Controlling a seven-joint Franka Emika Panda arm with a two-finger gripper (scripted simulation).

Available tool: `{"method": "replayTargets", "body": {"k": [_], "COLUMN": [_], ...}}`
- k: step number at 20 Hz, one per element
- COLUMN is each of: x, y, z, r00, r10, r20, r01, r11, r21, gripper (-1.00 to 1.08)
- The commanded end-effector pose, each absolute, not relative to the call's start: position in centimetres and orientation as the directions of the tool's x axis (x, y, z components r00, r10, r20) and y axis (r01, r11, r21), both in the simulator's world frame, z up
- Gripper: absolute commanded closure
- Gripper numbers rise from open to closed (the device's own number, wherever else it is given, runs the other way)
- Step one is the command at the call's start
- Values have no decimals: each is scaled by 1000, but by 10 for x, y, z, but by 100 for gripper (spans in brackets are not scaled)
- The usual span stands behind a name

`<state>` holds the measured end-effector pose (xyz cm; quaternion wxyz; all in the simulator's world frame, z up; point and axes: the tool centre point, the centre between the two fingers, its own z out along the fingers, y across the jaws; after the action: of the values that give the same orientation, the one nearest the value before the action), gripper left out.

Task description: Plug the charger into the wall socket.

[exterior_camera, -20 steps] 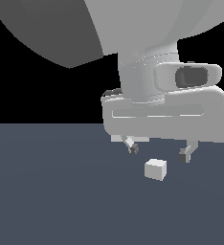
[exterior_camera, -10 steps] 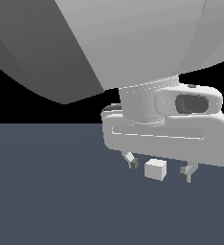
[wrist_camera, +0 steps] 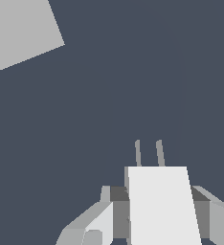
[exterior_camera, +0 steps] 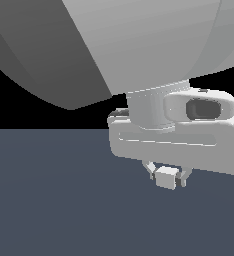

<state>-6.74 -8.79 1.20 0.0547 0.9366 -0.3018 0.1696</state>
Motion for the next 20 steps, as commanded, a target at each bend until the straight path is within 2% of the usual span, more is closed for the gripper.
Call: {"method": "replayTargets", "body": {"k": [1,10,20], "x": [-67,-63,-52], "y": [-88,-82,-64], "z": [12,26,65], "r00": [761,802,891], "r10": [-546,-482,-279], "r20": [351,353,358], "r01": [-583,-515,-301], "r11": [-812,-857,-954], "r21": [0,1,4], "gripper": [108,108,108]}}
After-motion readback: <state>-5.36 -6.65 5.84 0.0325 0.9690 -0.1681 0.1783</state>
